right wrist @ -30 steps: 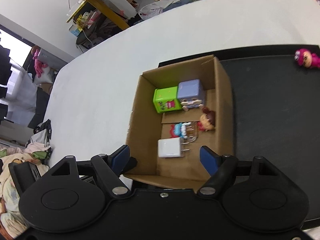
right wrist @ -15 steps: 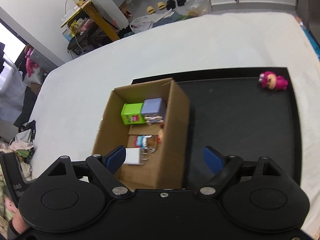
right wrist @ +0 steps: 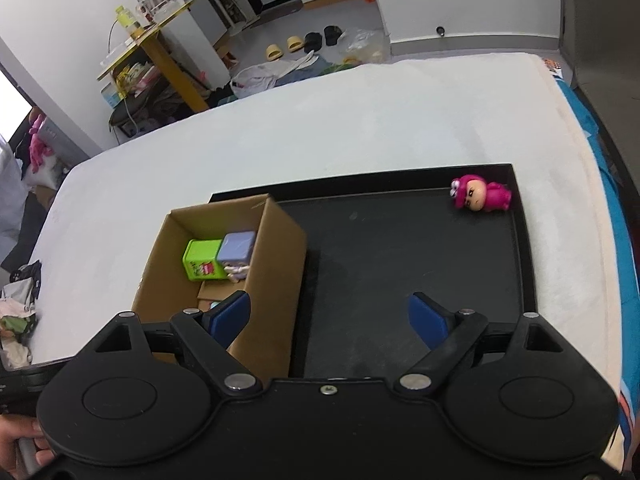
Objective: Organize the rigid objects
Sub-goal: 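Move the right gripper down to the pink hooded figure on the tray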
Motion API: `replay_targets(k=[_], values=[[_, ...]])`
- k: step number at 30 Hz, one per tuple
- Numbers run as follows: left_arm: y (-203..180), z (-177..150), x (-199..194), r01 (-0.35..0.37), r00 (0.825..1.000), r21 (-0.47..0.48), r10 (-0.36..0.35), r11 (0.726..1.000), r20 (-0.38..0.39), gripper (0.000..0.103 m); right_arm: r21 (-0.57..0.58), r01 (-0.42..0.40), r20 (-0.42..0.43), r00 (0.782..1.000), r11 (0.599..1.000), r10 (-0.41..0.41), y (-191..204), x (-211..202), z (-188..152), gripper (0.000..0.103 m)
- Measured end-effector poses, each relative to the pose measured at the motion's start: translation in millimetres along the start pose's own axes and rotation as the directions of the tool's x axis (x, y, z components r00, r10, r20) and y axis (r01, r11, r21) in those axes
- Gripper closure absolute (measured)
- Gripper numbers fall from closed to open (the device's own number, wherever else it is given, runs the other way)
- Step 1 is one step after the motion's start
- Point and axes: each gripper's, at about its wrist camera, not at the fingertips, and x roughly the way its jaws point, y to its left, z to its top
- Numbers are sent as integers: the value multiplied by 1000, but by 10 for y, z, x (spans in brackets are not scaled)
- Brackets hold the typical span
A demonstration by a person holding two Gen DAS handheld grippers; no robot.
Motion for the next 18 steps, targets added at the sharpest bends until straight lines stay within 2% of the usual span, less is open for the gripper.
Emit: replay_targets(k=[6, 18], values=[[-4, 7, -14, -7, 1000, 8, 7, 1000, 1, 93, -2, 7, 21, 1000, 1000, -7, -147, 0, 35, 17], [-23, 8, -15, -11, 1000, 16, 11, 1000, -1, 94, 19, 62, 10, 998, 998, -63, -571, 26, 127, 17]])
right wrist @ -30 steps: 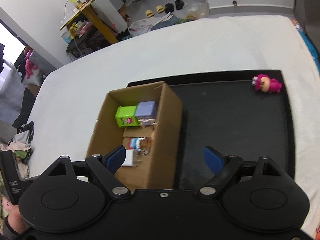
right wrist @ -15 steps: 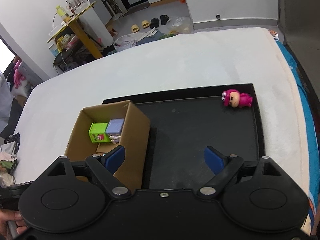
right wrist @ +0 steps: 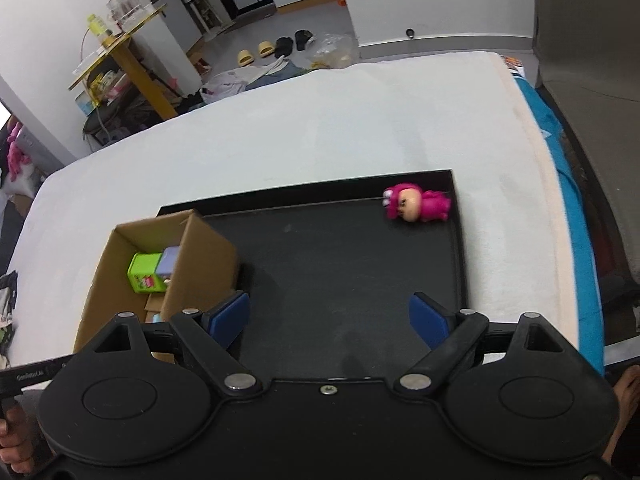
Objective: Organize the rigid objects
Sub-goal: 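Move the right gripper down to the pink hooded figure on the tray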
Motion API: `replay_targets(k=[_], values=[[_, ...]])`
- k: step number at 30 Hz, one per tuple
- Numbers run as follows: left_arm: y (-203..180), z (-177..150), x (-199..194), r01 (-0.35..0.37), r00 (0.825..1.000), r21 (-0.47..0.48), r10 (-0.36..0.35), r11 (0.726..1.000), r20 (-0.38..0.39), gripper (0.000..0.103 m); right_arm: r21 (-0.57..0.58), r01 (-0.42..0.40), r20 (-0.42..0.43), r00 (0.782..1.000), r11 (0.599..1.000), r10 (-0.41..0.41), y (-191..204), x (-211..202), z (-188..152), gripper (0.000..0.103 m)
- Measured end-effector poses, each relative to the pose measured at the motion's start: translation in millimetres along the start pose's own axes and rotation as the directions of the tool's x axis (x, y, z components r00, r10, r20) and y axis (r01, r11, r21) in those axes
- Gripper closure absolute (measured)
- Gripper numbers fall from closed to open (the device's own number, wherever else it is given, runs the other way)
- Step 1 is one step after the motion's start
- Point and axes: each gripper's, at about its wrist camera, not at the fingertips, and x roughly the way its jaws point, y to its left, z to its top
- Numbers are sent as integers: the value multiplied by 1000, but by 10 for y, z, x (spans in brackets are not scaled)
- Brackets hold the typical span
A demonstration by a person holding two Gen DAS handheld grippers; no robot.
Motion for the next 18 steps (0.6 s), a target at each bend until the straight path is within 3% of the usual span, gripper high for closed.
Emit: replay_targets(k=[9, 18], values=[[2, 1, 0, 4, 1000, -7, -4, 1000, 2, 94, 64, 19, 48, 999, 998, -23, -272, -58, 135, 17], [4, -3, 1, 1, 1000, -1, -1, 1000, 3, 94, 101, 3, 46, 999, 995, -7, -334, 207, 328, 17]])
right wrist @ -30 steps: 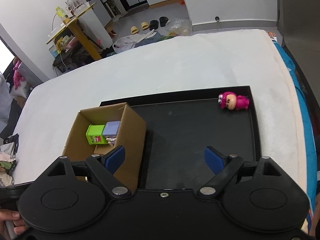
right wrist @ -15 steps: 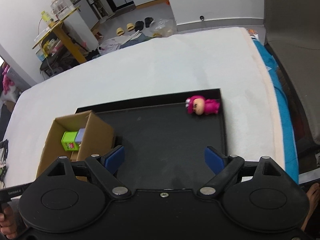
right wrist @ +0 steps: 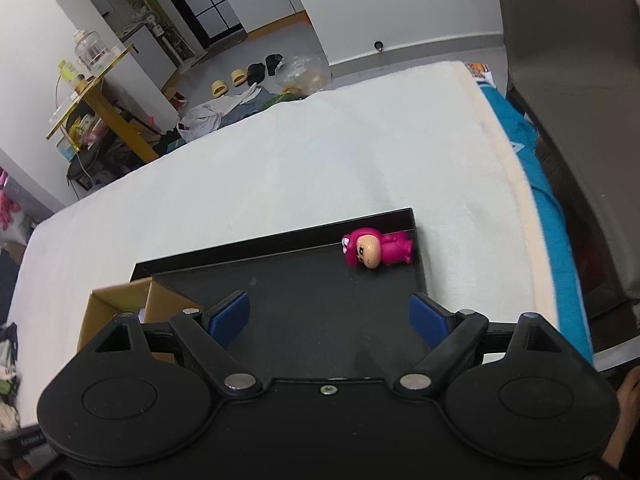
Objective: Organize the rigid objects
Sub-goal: 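Move the right gripper down to the pink hooded figure on the tray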
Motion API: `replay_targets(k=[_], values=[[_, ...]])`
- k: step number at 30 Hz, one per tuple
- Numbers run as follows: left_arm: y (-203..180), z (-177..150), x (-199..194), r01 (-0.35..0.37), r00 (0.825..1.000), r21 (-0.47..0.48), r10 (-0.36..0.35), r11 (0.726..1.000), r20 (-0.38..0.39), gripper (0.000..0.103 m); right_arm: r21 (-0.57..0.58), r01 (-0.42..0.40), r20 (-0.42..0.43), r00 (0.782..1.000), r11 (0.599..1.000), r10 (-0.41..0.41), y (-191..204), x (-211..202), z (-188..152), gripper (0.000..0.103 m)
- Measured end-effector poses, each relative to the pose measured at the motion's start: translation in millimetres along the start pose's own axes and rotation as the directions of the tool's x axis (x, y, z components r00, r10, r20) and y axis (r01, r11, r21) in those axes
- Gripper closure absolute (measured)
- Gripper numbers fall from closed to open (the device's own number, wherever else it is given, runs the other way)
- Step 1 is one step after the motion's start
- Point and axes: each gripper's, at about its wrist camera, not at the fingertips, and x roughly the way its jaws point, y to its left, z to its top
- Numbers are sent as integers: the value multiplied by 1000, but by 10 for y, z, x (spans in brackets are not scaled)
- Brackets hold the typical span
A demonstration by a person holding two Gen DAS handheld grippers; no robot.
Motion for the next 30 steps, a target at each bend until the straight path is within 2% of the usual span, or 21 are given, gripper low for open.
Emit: replay_targets(k=[7, 12, 17, 22, 26, 30], values=[[7, -8, 3, -6, 1000, 10, 6, 1000, 3, 94, 43, -24, -18, 1000, 999, 24, -40, 223, 114, 18], [12, -8, -1, -7, 1000, 8, 7, 1000, 4, 94, 7, -3, -38, 999, 1000, 3, -16, 387, 118, 23], [10, 14, 0, -6, 1000, 2, 6, 1000, 0, 94, -14, 34, -17, 999, 999, -34, -21, 523, 141, 23], [53, 1, 6, 8, 1000, -13, -7, 1000, 3, 94, -87, 115, 21, 993, 990, -113, 2, 628, 115, 23], [53, -12, 8, 12, 1000, -10, -12, 1000, 6, 94, -99, 115, 27, 993, 988, -112, -34, 695, 116, 24], [21, -1, 8, 3, 1000, -4, -3, 1000, 3, 94, -131, 154, 33, 988, 979, -151, -55, 771, 132, 27]])
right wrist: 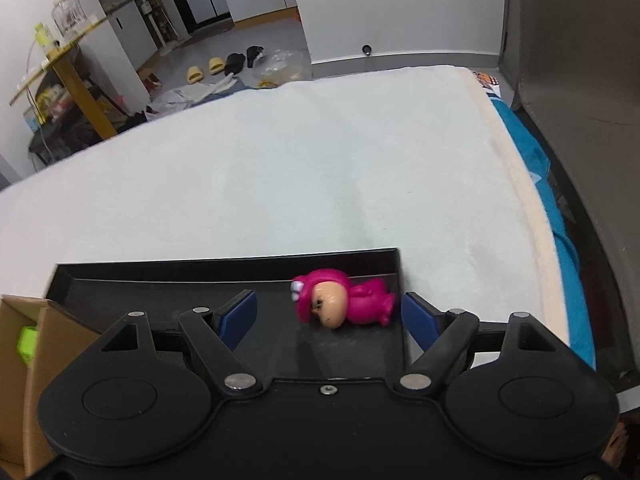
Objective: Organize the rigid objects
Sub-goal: 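Move the right gripper down to the pink hooded figure on the tray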
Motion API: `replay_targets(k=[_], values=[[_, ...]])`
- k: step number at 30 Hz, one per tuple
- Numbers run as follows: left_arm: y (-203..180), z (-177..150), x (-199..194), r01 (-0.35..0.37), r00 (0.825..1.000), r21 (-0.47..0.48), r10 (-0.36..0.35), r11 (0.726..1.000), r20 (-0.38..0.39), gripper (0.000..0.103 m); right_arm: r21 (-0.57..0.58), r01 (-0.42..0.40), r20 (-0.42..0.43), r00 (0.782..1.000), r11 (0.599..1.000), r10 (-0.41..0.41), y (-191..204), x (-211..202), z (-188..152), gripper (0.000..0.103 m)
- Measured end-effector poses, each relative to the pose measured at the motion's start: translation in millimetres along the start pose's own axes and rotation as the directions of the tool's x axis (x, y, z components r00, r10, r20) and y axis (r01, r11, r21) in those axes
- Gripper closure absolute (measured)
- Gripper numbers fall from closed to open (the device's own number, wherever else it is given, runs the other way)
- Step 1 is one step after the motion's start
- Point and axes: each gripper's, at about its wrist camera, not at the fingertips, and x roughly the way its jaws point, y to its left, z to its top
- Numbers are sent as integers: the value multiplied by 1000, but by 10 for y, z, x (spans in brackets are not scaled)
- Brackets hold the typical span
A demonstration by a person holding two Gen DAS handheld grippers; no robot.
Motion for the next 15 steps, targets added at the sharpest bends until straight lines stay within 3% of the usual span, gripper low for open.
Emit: replay_targets(k=[9, 15], values=[[-40, -21, 10, -14, 1000, 26, 14, 1000, 2, 94, -107, 37, 35, 999, 994, -33, 102, 42, -55, 32], [-58, -32, 28, -17, 1000, 33, 17, 999, 1, 94, -180, 109, 18, 994, 978, -107, 195, 206, -113, 34]])
